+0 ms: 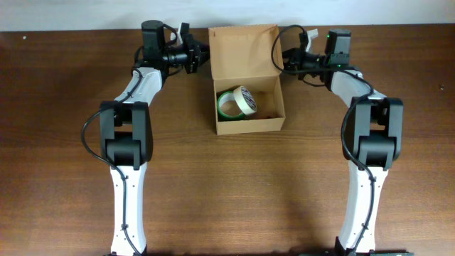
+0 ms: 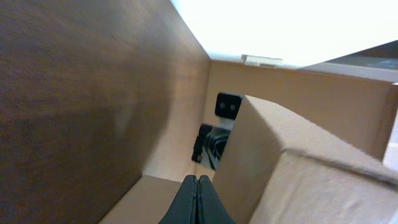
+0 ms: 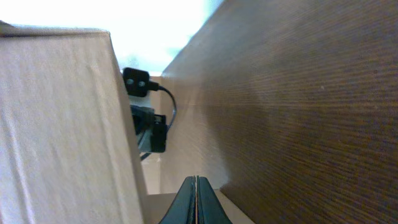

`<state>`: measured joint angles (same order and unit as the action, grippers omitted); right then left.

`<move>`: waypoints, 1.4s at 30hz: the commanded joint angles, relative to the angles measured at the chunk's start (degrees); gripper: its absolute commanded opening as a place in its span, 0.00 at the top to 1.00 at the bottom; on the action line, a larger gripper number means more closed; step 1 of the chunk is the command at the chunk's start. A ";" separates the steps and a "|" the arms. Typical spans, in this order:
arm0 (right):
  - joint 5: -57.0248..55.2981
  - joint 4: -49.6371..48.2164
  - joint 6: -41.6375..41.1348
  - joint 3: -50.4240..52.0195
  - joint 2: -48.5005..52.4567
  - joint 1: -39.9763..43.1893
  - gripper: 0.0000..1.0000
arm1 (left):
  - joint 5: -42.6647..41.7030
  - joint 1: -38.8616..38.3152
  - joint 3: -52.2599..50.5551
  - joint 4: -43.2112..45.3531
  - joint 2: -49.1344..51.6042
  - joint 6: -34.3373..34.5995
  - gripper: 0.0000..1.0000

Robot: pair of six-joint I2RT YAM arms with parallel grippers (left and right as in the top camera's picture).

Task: Pack container
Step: 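Raise the lid with both grippers and fold it down over the box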

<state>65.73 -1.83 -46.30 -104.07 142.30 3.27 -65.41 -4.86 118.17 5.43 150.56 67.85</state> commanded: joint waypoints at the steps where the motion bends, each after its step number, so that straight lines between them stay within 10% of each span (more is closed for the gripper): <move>1: 4.92 -0.59 0.33 -4.04 -0.42 1.66 0.96 | -4.33 -0.90 0.44 0.61 0.83 1.81 0.99; 16: 8.39 1.01 -11.45 -10.51 -0.50 1.62 0.96 | -4.96 -2.56 11.93 -3.23 0.83 -0.17 0.99; 25: 6.73 0.98 -19.21 -11.39 -2.32 1.22 0.96 | 5.35 -3.78 23.85 -39.69 0.83 -24.00 0.98; 42: -4.74 26.08 -8.44 -17.88 -7.48 -1.49 0.96 | 21.77 -7.41 40.50 -73.94 0.83 -41.11 0.98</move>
<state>67.90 18.85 -62.46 -120.64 139.98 1.61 -49.58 -11.27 155.46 -65.19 150.80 32.45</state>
